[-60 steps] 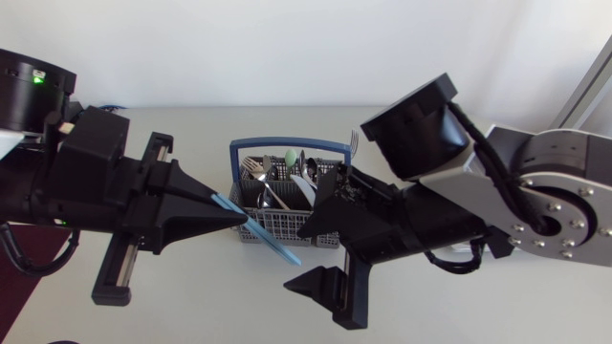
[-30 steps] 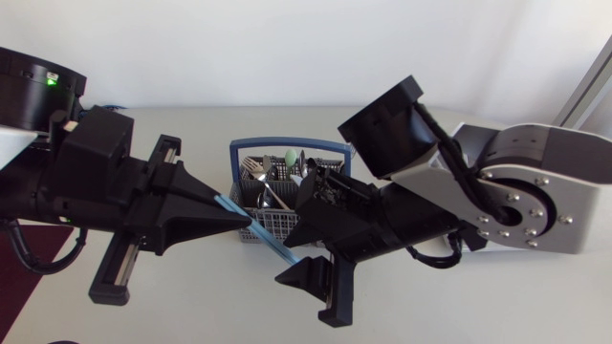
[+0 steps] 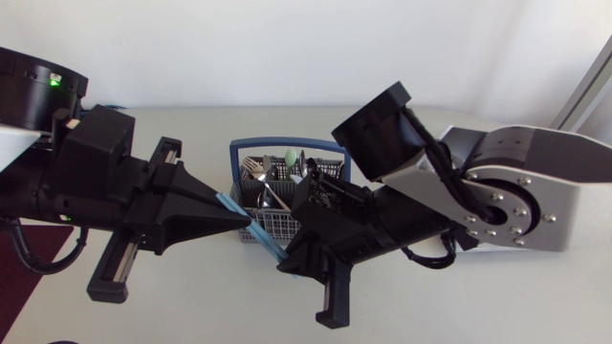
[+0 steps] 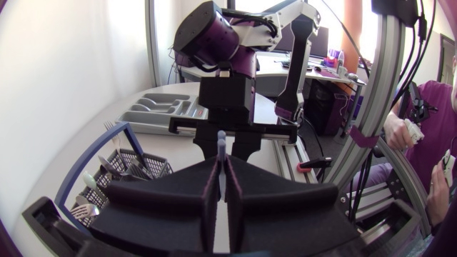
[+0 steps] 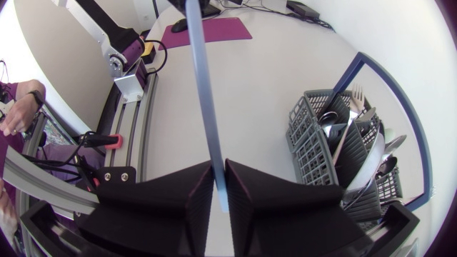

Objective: Sort the cutlery from the basket into the organizer compartments.

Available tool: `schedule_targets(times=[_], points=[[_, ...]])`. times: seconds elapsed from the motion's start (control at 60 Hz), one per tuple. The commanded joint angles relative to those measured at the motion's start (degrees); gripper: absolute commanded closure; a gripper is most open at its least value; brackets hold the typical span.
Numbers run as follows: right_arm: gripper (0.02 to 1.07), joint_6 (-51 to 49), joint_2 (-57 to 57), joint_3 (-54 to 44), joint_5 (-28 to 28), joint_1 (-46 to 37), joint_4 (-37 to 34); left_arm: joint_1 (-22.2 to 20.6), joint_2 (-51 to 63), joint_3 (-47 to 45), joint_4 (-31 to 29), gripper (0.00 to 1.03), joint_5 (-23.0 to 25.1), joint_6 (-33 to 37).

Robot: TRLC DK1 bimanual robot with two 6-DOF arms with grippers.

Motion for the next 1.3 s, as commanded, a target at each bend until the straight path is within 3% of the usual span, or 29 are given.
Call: schedule_targets(times=[0.0, 0.183, 0.333, 0.45, 0.55, 0.767, 0.917, 0.933, 1.017, 1.1, 1.283], points=[[0.97, -0.7, 0.0, 0.4, 0.0, 0.3, -1.2, 0.7, 0.7, -0.2, 0.5, 1.0, 0.4, -1.0], [0.99, -0.8, -0.2, -0.3, 0.1, 0.4, -1.7, 0.9, 0.3, 0.2, 1.7, 0.69, 0.4, -4.0], [0.99, -0.9, -0.3, -1.3, 0.8, 0.5, -1.8, 1.4, -0.8, 1.6, 8.1, 0.38, 0.2, -12.1], [0.99, -1.2, -0.2, -2.4, 1.3, 0.4, -1.9, 3.3, -0.8, 4.3, 12.8, 0.34, 0.1, -18.2], [0.99, -1.6, -0.9, -4.2, 2.0, 0.4, -2.7, 7.3, -0.5, 8.5, 17.1, 0.29, 0.0, -24.6], [0.99, -1.4, -6.9, -7.0, 4.0, -3.5, -5.2, 13.6, 0.8, 13.5, 19.5, 0.26, -0.8, -30.9], [0.98, -1.5, -13.0, -7.3, 4.7, -11.5, -8.8, 12.7, 3.9, 14.4, 12.7, 0.26, -6.8, -28.9], [0.98, -1.7, -14.1, -7.2, 4.8, -13.6, -9.5, 11.8, 4.6, 14.4, 10.4, 0.27, -10.0, -27.7], [0.98, -2.4, -16.8, -6.7, 4.7, -19.7, -11.5, 8.4, 5.3, 13.7, 5.5, 0.3, -16.0, -25.0], [0.98, -3.1, -18.0, -5.6, 4.1, -25.7, -13.3, 5.6, 5.3, 11.7, 4.6, 0.33, -21.4, -24.5], [0.98, -3.9, -14.5, -2.7, 2.6, -40.9, -14.2, -4.8, 6.5, 8.9, 3.6, 0.35, -39.2, -24.8]])
